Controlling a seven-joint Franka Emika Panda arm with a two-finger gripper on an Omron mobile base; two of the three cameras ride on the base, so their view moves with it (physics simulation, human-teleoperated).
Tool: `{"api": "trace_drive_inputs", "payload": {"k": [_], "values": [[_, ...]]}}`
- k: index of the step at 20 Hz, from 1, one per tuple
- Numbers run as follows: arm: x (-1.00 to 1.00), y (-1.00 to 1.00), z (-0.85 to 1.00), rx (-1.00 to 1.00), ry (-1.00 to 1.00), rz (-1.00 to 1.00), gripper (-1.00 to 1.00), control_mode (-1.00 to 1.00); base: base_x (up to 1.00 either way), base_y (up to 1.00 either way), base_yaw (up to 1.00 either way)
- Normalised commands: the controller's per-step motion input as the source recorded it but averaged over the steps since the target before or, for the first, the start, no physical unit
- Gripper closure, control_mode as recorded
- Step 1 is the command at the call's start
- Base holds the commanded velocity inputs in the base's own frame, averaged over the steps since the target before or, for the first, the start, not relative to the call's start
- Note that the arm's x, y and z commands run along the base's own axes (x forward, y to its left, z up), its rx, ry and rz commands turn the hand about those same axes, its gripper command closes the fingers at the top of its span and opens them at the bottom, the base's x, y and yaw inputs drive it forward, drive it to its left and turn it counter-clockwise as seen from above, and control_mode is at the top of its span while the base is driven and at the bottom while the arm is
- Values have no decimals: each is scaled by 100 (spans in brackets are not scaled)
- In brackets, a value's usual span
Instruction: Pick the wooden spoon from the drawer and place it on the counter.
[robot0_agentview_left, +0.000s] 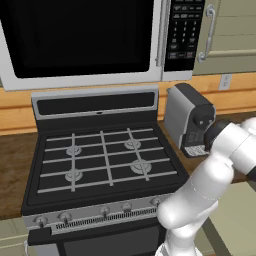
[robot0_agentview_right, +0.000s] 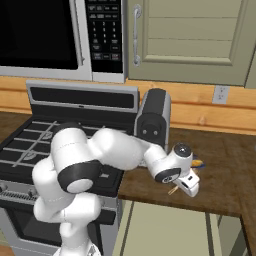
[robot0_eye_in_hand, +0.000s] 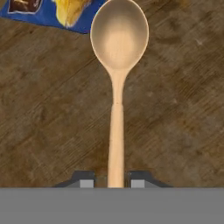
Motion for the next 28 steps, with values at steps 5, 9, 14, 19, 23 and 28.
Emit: {"api": "trace_drive_inputs", "payload": {"k": [5,9,14,19,23,28], "values": [[0,0,0,0,0,0,-100,-100,0,0,0],[-14,0,15,-1,-2,0,-100,-100,0,0,0],[-63,10,82,-11,-21,-3,-100,-100,0,0,0],[-66,38,100,-14,-23,0,-100,-100,0,0,0],[-61,55,100,-23,-10,0,-100,-100,0,0,0],[-68,95,74,-23,-2,0,-100,-100,0,0,0]]}}
